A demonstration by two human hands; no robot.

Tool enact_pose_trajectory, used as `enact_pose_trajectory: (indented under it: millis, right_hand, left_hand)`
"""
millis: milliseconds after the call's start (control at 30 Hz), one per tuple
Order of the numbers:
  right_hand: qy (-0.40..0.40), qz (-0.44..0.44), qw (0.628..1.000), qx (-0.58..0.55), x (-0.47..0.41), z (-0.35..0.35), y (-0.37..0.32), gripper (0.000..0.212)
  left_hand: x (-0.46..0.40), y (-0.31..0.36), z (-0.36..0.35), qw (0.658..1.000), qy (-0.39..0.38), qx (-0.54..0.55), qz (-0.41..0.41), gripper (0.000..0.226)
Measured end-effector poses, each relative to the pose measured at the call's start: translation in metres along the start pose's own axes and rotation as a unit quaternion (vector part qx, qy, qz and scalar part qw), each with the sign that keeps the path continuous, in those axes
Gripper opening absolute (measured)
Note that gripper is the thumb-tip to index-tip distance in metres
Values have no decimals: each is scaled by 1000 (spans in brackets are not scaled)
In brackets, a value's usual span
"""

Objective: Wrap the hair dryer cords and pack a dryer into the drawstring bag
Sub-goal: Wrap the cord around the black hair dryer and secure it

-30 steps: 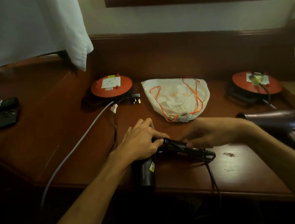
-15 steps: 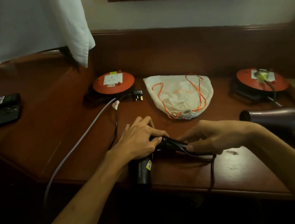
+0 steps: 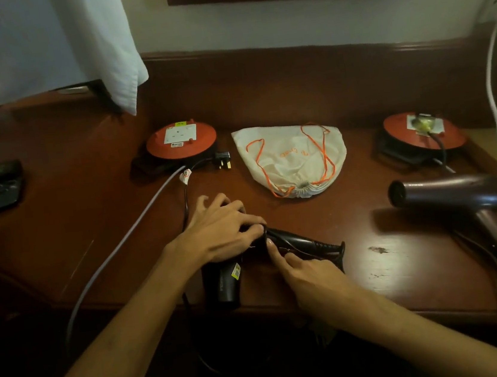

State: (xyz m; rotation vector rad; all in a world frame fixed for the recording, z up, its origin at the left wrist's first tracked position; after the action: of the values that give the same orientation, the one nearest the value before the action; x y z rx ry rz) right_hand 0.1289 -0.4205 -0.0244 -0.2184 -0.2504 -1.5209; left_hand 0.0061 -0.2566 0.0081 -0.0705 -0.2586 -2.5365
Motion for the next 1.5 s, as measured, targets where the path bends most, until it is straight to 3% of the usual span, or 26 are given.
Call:
enact_pose_trajectory:
  millis: [133, 300, 533, 700, 867, 967, 1067, 1167, 1200, 1333, 1500]
  right_hand:
    - [13, -8, 1000, 18, 1, 1, -3, 77]
    - [18, -9, 1000, 12, 3, 5, -3, 79]
    - [12, -37, 999, 4, 8, 19, -5, 78]
    - [30, -50, 997, -54, 18, 29, -6, 76]
    - [45, -57, 991, -114, -19, 20, 21, 66]
    - [85, -90, 987, -100, -47, 10, 41, 57]
    - [117, -59, 977, -169, -79, 8, 60, 38]
    - [50, -104, 973, -199, -106, 33, 78, 12]
    - [63, -103, 968, -222, -113, 41, 83, 9]
    - [157, -53, 948, -272, -122, 58, 87, 27]
    - [147, -32, 956, -252, -114, 66, 90, 31]
  left_hand:
    - [-6, 8, 2, 998, -37, -58, 0, 73]
    - [-14, 4, 4, 999, -33, -4, -24, 52]
    - [-9, -5, -6, 992, 101, 77, 0, 40]
    - [-8, -43, -5, 934, 188, 293, 83, 43]
    - [-2, -47, -10, 911, 227, 337, 75, 32]
    - [2, -47, -10, 902, 243, 351, 71, 35]
    - [7, -47, -13, 899, 235, 367, 51, 37]
    - [11, -43, -17, 893, 237, 382, 23, 37]
    - [12, -41, -19, 891, 244, 382, 19, 38]
    - [14, -41, -21, 911, 257, 323, 17, 55]
    - [15, -30, -14, 957, 154, 242, 37, 66]
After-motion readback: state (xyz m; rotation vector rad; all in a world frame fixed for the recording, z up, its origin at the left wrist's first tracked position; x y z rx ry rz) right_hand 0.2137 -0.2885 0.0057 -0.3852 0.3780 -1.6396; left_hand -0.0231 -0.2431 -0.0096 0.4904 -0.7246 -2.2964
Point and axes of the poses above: each hand's wrist, its own x-axis away from the middle knuckle, its own z-axis out of the back of the hand, y = z × x, the point moved 1 cm from there along -x, towards the middle knuckle, and after that the axes turned 5 degrees about x, right-handed, at the moved point
